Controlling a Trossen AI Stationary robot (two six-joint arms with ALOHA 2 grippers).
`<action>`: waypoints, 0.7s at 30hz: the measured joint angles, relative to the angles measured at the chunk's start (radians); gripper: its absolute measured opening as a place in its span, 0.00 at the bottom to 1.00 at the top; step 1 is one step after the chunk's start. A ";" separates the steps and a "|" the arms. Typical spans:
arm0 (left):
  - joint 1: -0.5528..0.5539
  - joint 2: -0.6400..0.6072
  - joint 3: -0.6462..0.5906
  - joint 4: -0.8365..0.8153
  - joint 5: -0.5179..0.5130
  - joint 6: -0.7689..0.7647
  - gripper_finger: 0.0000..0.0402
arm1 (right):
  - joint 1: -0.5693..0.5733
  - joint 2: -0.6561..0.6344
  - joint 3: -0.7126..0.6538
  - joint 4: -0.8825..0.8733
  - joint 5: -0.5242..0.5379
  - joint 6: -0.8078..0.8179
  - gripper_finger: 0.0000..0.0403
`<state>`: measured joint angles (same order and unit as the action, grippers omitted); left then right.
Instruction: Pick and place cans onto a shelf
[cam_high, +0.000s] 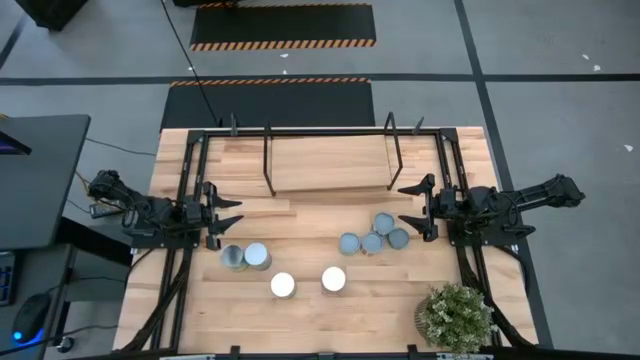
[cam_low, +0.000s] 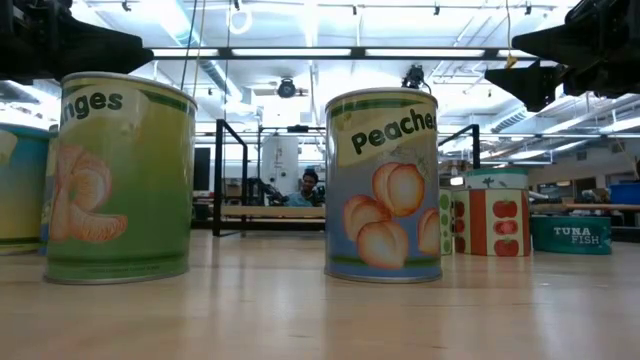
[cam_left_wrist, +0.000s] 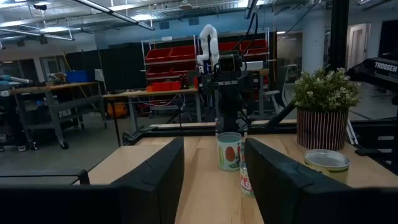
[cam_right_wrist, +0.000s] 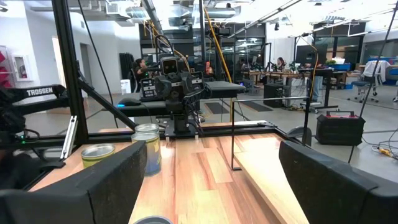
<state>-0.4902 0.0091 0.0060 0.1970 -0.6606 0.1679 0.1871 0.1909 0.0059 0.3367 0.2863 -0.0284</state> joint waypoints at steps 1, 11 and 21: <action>0.000 0.000 0.000 0.000 0.000 0.000 0.43 | 0.000 0.000 0.000 0.000 0.000 0.000 0.92; -0.001 0.000 0.000 0.001 0.004 -0.097 0.43 | 0.000 0.000 0.000 0.000 0.000 0.000 0.92; 0.005 0.002 0.000 0.113 -0.005 -0.306 0.43 | 0.000 0.000 0.000 0.000 0.000 0.000 0.92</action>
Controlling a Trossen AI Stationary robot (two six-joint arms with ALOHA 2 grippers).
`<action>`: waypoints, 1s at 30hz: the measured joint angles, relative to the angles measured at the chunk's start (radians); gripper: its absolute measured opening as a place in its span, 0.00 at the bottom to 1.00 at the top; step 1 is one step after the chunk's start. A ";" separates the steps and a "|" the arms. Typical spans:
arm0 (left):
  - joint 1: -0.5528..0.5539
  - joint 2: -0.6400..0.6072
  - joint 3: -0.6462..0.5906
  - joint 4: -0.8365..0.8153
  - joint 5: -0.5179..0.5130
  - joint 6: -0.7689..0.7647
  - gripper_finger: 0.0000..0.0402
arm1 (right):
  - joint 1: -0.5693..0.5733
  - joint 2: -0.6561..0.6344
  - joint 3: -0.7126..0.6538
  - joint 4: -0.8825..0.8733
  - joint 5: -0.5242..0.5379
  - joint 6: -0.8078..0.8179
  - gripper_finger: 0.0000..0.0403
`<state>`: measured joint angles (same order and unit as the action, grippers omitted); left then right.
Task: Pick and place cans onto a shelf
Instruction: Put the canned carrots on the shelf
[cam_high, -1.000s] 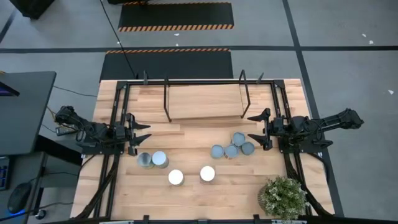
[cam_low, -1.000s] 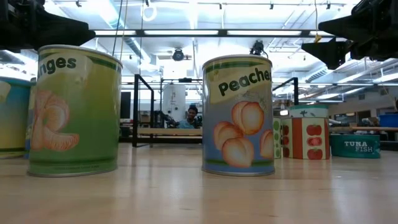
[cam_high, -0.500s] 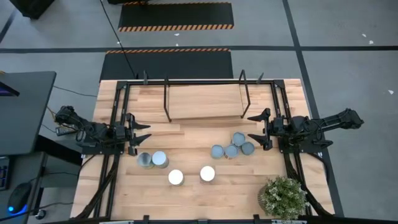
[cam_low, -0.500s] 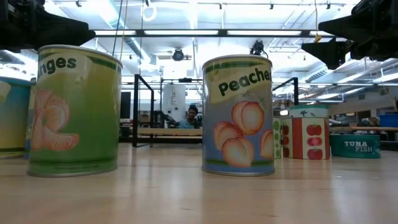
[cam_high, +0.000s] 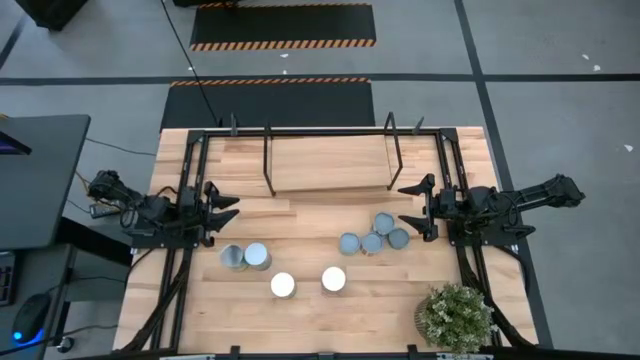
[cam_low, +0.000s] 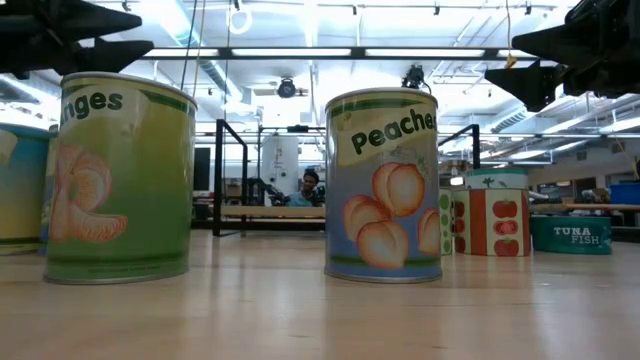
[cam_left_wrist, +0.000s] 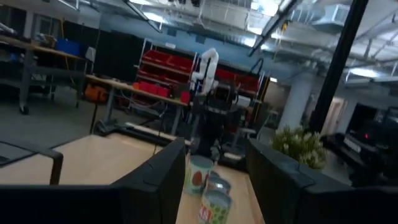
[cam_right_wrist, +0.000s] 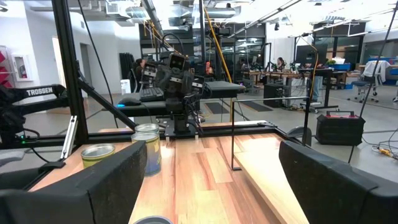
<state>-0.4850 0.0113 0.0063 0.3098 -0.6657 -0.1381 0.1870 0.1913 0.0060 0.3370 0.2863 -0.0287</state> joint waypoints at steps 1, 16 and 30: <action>0.000 0.000 0.000 0.001 -0.001 0.001 0.43 | 0.000 0.000 0.000 0.000 0.000 0.000 0.92; 0.000 0.003 0.006 -0.011 0.252 0.052 0.43 | 0.000 0.000 0.000 0.000 0.000 0.000 0.92; 0.001 0.225 0.207 -0.182 0.148 0.089 0.43 | 0.000 0.000 0.000 0.011 0.000 0.000 0.92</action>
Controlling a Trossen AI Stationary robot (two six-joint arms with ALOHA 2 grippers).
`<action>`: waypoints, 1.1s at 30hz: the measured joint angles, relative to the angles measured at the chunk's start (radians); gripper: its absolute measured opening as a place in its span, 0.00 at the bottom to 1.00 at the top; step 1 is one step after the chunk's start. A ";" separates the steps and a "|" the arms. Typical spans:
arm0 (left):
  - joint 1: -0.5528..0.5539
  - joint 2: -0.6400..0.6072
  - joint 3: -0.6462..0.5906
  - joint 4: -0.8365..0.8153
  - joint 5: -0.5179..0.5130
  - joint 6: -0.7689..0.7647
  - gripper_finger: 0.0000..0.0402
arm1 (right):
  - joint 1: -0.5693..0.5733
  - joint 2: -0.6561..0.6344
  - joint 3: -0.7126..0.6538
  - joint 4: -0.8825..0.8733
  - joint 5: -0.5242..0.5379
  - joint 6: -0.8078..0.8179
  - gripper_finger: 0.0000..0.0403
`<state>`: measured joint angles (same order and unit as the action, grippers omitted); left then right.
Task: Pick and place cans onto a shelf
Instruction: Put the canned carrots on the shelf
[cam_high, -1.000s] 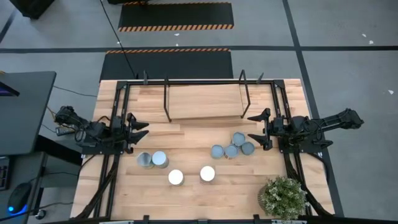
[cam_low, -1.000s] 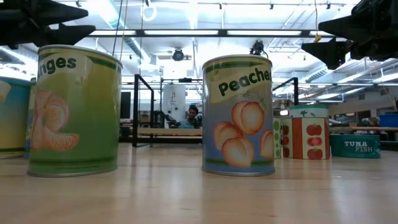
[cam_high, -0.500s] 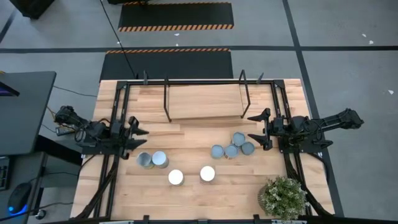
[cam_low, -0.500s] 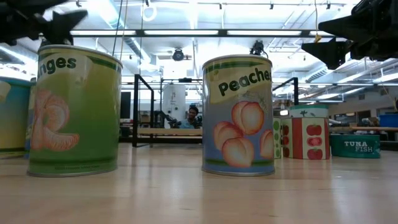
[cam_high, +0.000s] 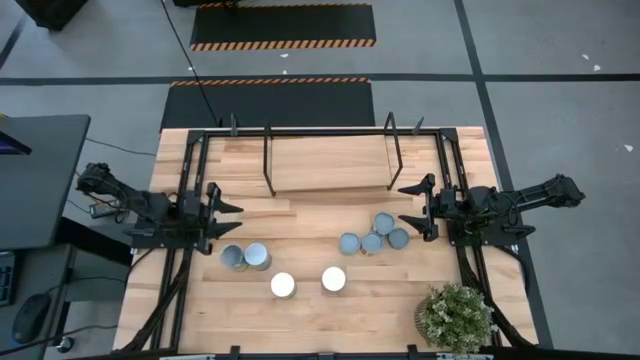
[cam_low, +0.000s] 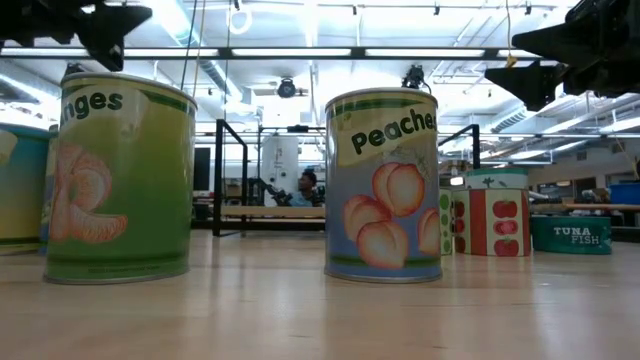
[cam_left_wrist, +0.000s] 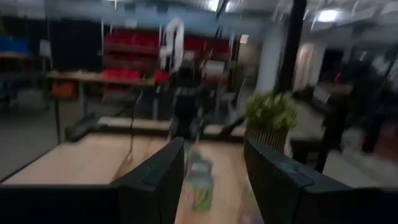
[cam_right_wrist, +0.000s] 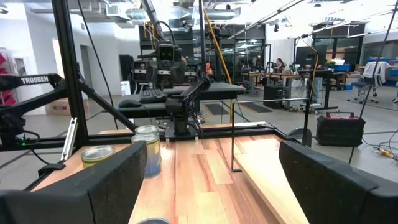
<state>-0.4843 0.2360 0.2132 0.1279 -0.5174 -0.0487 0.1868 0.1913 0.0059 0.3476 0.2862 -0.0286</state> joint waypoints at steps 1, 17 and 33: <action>0.000 0.023 0.020 -0.034 -0.011 -0.020 0.43 | 0.000 0.000 0.000 0.009 0.000 0.000 0.92; 0.000 0.337 0.094 -0.171 0.006 -0.205 0.71 | 0.000 0.000 0.000 0.108 0.029 0.184 0.92; -0.004 0.541 0.420 -0.780 0.068 -0.509 0.72 | -0.052 0.057 0.109 0.097 0.000 -0.023 0.92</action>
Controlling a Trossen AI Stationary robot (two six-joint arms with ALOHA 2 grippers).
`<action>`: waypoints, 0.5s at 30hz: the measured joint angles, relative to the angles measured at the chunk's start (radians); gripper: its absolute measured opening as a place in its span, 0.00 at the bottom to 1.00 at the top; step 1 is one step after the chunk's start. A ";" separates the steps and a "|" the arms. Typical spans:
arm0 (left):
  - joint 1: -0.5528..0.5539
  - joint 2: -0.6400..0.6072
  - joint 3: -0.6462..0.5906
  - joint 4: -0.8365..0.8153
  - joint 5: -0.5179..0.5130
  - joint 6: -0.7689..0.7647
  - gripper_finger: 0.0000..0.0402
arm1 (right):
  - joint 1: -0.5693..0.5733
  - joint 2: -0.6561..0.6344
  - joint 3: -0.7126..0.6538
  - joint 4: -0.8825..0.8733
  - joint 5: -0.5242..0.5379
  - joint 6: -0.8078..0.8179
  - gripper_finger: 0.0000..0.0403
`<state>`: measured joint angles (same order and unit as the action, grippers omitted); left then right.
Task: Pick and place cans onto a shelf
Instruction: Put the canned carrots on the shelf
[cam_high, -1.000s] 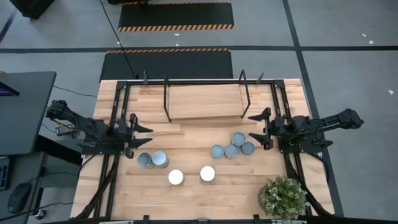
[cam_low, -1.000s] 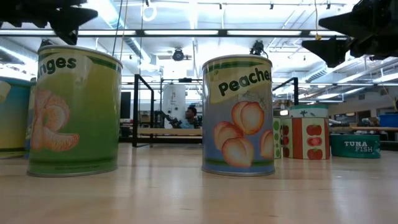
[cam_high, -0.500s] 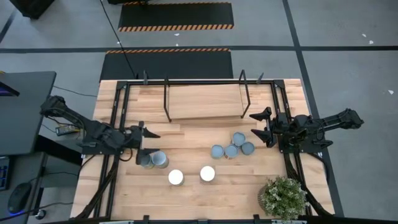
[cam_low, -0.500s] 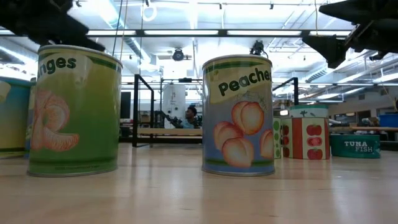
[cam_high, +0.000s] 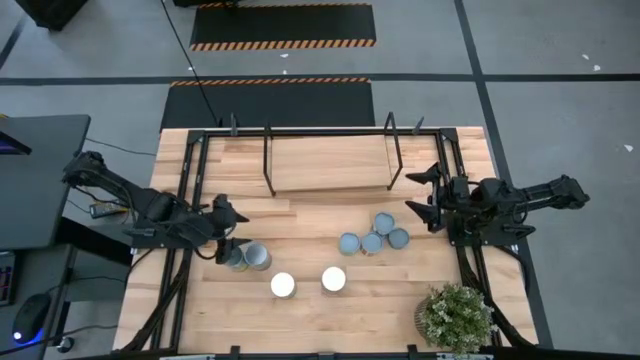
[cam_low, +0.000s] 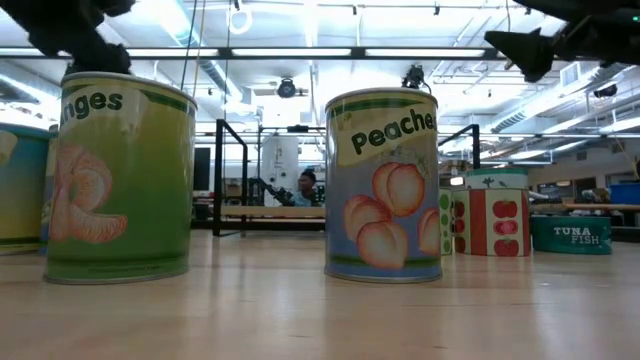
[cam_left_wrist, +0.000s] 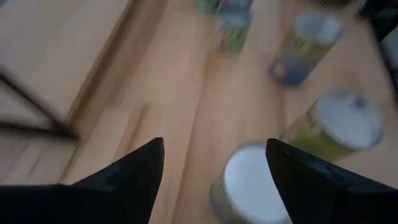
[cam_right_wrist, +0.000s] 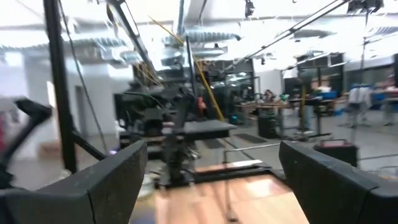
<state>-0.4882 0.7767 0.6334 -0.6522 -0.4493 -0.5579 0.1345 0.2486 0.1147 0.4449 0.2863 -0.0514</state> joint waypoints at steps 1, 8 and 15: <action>-0.001 0.016 0.018 -0.046 0.023 -0.033 0.72 | -0.011 0.019 0.010 -0.003 0.000 -0.019 0.92; -0.004 0.151 0.210 -0.264 0.140 -0.192 0.72 | -0.087 0.178 0.051 0.014 -0.033 -0.113 0.92; -0.042 0.372 0.492 -0.628 0.230 -0.317 0.72 | -0.117 0.283 0.054 0.101 -0.071 -0.191 0.92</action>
<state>-0.5303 1.1488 1.1257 -1.2800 -0.2189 -0.8745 0.0175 0.5316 0.1684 0.5454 0.2148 -0.2424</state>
